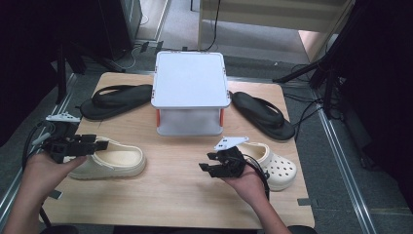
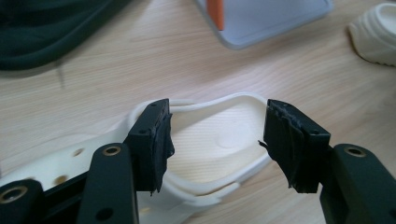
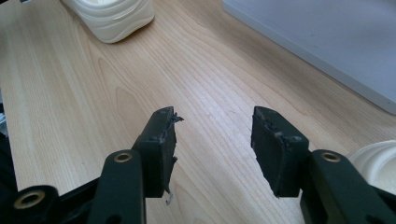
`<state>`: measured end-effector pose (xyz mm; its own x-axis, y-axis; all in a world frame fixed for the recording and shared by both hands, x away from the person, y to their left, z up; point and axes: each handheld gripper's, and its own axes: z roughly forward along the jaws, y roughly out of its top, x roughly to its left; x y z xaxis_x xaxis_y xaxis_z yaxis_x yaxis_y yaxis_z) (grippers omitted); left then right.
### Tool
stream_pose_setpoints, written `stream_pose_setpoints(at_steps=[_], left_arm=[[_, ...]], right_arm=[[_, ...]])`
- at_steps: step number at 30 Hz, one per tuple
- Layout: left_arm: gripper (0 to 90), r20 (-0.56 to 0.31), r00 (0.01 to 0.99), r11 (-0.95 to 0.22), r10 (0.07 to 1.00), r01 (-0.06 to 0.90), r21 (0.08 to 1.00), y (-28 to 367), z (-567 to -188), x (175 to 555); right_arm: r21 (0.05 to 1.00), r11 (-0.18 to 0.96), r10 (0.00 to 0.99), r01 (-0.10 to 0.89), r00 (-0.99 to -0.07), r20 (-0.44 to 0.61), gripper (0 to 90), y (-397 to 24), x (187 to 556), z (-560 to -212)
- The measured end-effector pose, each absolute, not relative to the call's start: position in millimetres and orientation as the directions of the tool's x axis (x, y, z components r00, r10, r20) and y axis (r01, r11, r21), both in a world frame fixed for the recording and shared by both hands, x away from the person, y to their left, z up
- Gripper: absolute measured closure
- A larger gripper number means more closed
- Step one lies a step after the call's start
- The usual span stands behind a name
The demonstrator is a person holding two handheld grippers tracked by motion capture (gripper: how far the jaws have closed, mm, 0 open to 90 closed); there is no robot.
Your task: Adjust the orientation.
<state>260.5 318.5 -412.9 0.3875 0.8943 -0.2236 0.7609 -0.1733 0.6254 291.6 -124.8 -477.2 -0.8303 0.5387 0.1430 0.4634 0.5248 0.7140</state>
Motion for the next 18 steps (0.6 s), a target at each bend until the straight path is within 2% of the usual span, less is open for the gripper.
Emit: stream_pose_setpoints(at_steps=[9, 18], left_arm=[[41.9, -0.205, 0.298, -0.125, 0.932, 0.796, 0.592, 341.7, -436.5, 274.2], [41.3, -0.195, 0.271, -0.118, 0.943, 0.817, 0.564, 343.5, -455.2, 281.9]], right_arm=[[0.707, 0.531, 0.537, 0.467, -0.831, 0.146, 50.9, -123.9, 291.2, -478.6], [0.703, 0.532, 0.541, 0.473, -0.828, 0.147, 50.7, -124.5, 291.4, -479.0]])
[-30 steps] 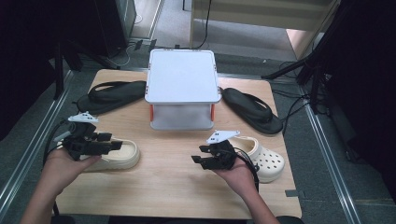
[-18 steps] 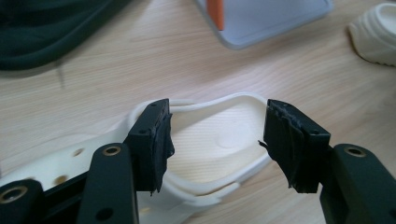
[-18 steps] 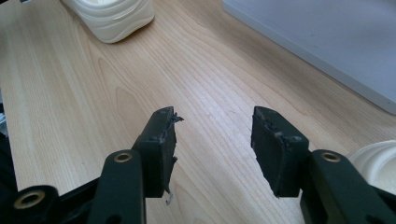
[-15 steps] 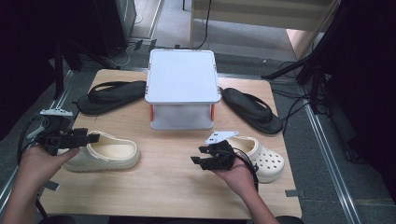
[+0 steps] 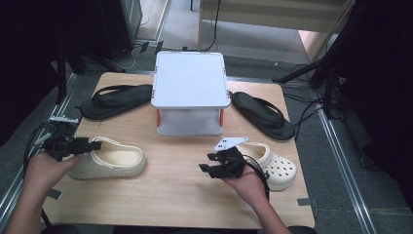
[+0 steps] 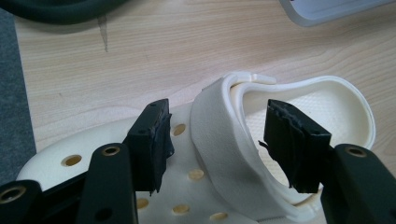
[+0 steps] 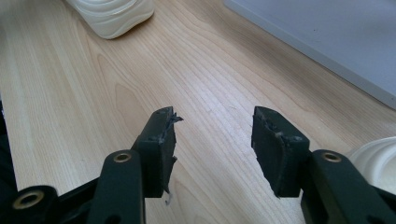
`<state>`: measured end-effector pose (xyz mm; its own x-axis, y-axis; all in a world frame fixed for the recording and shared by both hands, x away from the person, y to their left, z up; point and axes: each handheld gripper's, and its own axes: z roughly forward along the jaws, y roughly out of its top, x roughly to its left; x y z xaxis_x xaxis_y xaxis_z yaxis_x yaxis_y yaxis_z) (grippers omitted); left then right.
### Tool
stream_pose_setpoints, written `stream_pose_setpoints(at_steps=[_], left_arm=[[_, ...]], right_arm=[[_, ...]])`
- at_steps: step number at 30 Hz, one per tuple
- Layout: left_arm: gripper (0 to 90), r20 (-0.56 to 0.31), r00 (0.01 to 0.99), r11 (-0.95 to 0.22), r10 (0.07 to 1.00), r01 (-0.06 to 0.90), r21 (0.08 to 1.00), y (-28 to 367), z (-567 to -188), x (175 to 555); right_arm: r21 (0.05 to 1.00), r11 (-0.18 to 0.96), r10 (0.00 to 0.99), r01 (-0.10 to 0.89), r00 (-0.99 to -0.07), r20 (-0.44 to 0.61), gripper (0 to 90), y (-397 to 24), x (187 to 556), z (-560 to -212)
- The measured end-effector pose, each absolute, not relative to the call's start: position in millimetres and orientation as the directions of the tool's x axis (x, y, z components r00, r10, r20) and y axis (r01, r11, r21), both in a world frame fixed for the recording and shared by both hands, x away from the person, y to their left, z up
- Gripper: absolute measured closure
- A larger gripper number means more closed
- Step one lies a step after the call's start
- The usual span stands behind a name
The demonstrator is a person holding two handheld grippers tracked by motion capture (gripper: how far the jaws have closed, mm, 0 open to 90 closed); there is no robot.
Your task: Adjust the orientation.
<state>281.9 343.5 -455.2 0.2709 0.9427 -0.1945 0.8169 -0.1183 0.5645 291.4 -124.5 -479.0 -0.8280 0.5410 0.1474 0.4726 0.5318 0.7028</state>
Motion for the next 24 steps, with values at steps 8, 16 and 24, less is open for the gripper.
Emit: stream_pose_setpoints(at_steps=[8, 16, 24], left_arm=[[43.4, -0.166, 0.25, -0.114, 0.954, 0.813, 0.57, 343.4, -460.0, 285.2], [45.7, -0.12, 0.233, -0.127, 0.965, 0.816, 0.563, 337.1, -461.7, 287.6], [53.2, -0.091, 0.26, -0.17, 0.961, 0.818, 0.55, 334.5, -459.6, 287.7]], right_arm=[[0.7, 0.536, 0.54, 0.472, -0.829, 0.145, 50.6, -124.1, 291.1, -479.8], [0.698, 0.538, 0.542, 0.473, -0.828, 0.144, 50.4, -124.0, 291.2, -480.2], [0.699, 0.535, 0.546, 0.474, -0.826, 0.142, 50.2, -124.1, 291.1, -479.8]])
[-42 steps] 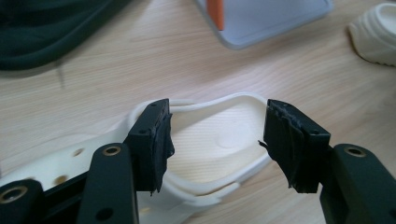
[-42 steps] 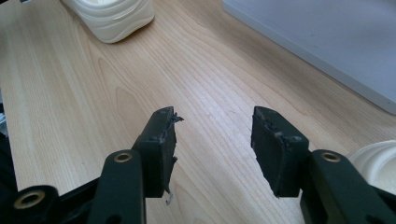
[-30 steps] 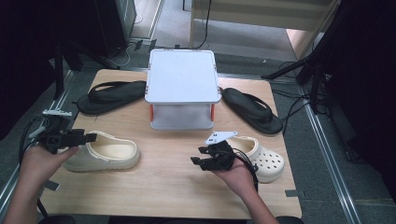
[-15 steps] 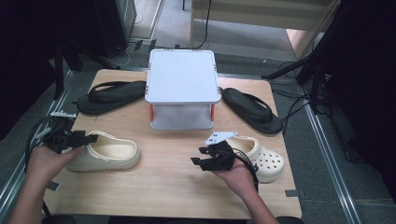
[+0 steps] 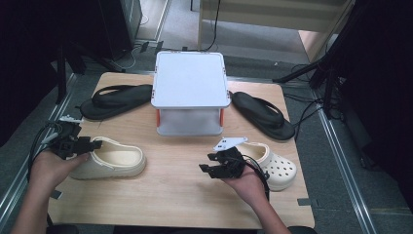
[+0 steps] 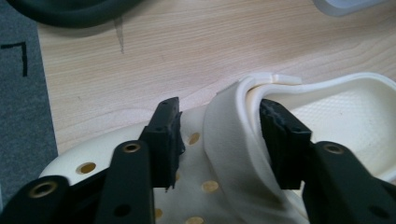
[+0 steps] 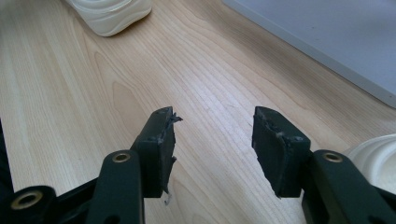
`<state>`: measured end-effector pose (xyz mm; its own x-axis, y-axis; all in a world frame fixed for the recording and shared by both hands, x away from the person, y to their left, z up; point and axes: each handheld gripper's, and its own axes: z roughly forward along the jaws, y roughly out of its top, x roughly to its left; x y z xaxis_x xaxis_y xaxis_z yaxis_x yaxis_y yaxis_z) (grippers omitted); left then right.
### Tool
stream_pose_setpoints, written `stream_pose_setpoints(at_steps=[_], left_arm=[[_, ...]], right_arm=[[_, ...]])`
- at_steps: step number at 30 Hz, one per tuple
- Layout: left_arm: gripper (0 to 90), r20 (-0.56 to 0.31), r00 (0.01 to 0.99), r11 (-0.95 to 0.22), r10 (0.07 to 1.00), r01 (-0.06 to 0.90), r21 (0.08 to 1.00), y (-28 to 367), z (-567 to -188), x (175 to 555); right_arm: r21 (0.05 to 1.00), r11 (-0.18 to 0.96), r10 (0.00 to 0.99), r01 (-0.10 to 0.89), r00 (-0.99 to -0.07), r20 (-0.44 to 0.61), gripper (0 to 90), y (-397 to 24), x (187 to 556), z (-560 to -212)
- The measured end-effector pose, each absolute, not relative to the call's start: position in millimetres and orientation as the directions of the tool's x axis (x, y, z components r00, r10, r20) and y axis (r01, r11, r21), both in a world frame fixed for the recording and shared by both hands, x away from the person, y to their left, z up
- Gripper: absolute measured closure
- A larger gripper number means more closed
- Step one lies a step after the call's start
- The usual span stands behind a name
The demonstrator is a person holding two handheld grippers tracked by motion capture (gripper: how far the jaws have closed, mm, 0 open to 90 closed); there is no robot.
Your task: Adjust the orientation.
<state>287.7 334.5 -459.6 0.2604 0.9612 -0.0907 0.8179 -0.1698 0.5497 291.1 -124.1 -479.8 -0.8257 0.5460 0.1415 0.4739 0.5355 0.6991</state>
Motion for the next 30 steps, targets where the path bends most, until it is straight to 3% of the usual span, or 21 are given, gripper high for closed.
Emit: stream_pose_setpoints(at_steps=[3, 9, 15, 23, 28, 30], left_arm=[[63.7, -0.08, 0.281, -0.193, 0.956, 0.815, 0.547, 331.4, -457.6, 287.0], [69.7, -0.089, 0.3, -0.204, 0.95, 0.81, 0.55, 336.6, -456.4, 284.7], [74.1, -0.038, 0.307, -0.236, 0.951, 0.799, 0.554, 342.7, -447.2, 280.1], [78.2, -0.092, 0.286, -0.181, 0.954, 0.792, 0.583, 361.9, -427.8, 273.2], [78.9, -0.15, 0.337, -0.172, 0.929, 0.755, 0.633, 356.0, -402.0, 266.8], [78.8, -0.129, 0.366, -0.206, 0.922, 0.742, 0.638, 345.7, -390.8, 264.9]], right_arm=[[0.702, 0.533, 0.547, 0.472, -0.825, 0.139, 50.2, -125.0, 291.8, -479.6], [0.706, 0.53, 0.548, 0.47, -0.825, 0.138, 50.2, -126.6, 291.9, -478.4], [0.709, 0.522, 0.554, 0.474, -0.82, 0.141, 50.2, -127.4, 292.7, -477.6], [0.71, 0.517, 0.555, 0.478, -0.819, 0.147, 50.4, -127.7, 294.0, -477.7], [0.714, 0.51, 0.556, 0.48, -0.817, 0.151, 50.4, -128.6, 295.3, -477.1], [0.716, 0.503, 0.559, 0.484, -0.814, 0.157, 50.4, -129.2, 295.5, -476.3]])
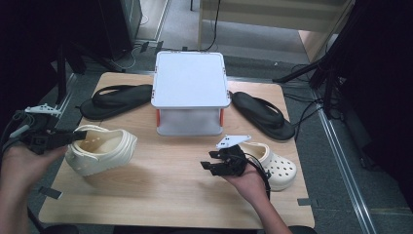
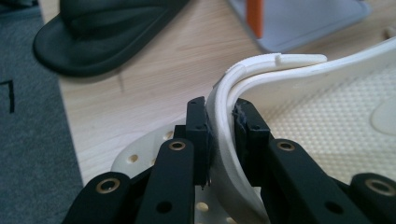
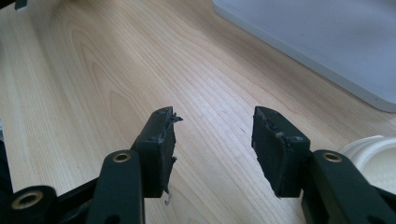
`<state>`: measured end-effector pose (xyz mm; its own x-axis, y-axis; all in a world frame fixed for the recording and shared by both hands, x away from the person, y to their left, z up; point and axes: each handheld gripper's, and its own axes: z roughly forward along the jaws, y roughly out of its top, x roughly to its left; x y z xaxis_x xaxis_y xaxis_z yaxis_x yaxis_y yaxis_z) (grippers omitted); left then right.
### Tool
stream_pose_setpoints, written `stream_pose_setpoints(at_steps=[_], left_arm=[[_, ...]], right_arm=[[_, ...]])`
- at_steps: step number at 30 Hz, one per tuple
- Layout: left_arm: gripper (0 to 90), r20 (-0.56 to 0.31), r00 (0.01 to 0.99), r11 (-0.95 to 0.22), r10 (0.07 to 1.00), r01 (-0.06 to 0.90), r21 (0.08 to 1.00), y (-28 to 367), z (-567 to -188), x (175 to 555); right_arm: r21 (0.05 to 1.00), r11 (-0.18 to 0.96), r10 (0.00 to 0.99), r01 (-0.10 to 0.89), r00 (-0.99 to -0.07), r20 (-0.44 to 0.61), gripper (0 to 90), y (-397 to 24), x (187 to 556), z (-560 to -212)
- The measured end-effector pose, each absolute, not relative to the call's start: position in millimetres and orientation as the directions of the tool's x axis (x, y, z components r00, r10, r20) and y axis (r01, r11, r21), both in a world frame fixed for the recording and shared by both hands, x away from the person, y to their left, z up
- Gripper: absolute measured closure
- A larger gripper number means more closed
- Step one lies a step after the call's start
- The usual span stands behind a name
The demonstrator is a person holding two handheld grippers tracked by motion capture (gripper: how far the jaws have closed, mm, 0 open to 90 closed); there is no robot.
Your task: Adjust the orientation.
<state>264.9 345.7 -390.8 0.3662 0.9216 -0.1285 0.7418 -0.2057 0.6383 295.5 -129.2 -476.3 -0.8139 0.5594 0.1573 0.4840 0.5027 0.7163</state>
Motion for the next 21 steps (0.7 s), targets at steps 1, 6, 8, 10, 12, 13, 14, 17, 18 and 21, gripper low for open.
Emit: stream_pose_setpoints(at_steps=[1, 6, 8, 10, 12, 13, 14, 17, 18, 21], left_arm=[[78.8, -0.129, 0.366, -0.206, 0.922, 0.742, 0.638, 345.7, -390.8, 264.9], [78.5, -0.12, 0.473, -0.297, 0.873, 0.709, 0.64, 307.0, -372.7, 268.7], [78.4, -0.135, 0.502, -0.308, 0.854, 0.698, 0.646, 294.3, -371.2, 271.8], [78.3, -0.148, 0.527, -0.322, 0.837, 0.693, 0.645, 283.8, -371.0, 275.1], [78.2, -0.148, 0.548, -0.34, 0.823, 0.685, 0.644, 268.5, -370.2, 277.9], [78.2, -0.141, 0.56, -0.353, 0.816, 0.677, 0.645, 261.2, -369.6, 278.7], [78.1, -0.138, 0.57, -0.363, 0.81, 0.672, 0.645, 254.0, -369.1, 280.0], [77.9, -0.135, 0.594, -0.387, 0.793, 0.661, 0.643, 240.1, -368.3, 282.9], [77.9, -0.133, 0.606, -0.4, 0.784, 0.657, 0.64, 233.3, -368.0, 284.2], [77.8, -0.13, 0.637, -0.431, 0.76, 0.644, 0.633, 213.8, -369.3, 289.5]], right_arm=[[0.718, 0.5, 0.559, 0.484, -0.814, 0.159, 50.4, -129.5, 295.5, -475.8], [0.726, 0.487, 0.563, 0.486, -0.81, 0.164, 50.4, -131.7, 295.4, -472.0], [0.732, 0.482, 0.563, 0.481, -0.811, 0.162, 50.4, -133.1, 295.4, -470.3], [0.737, 0.473, 0.566, 0.482, -0.808, 0.166, 50.4, -135.3, 295.3, -468.6], [0.739, 0.47, 0.569, 0.483, -0.806, 0.165, 50.5, -137.6, 295.4, -467.5], [0.739, 0.468, 0.573, 0.484, -0.803, 0.163, 50.5, -138.8, 295.1, -466.7], [0.743, 0.466, 0.574, 0.481, -0.803, 0.16, 50.5, -140.4, 295.3, -466.1], [0.746, 0.459, 0.58, 0.483, -0.799, 0.161, 50.5, -143.7, 295.3, -464.5], [0.749, 0.449, 0.59, 0.487, -0.791, 0.161, 50.5, -147.3, 295.4, -462.8], [0.753, 0.439, 0.599, 0.49, -0.784, 0.161, 50.6, -152.5, 294.8, -461.5]])
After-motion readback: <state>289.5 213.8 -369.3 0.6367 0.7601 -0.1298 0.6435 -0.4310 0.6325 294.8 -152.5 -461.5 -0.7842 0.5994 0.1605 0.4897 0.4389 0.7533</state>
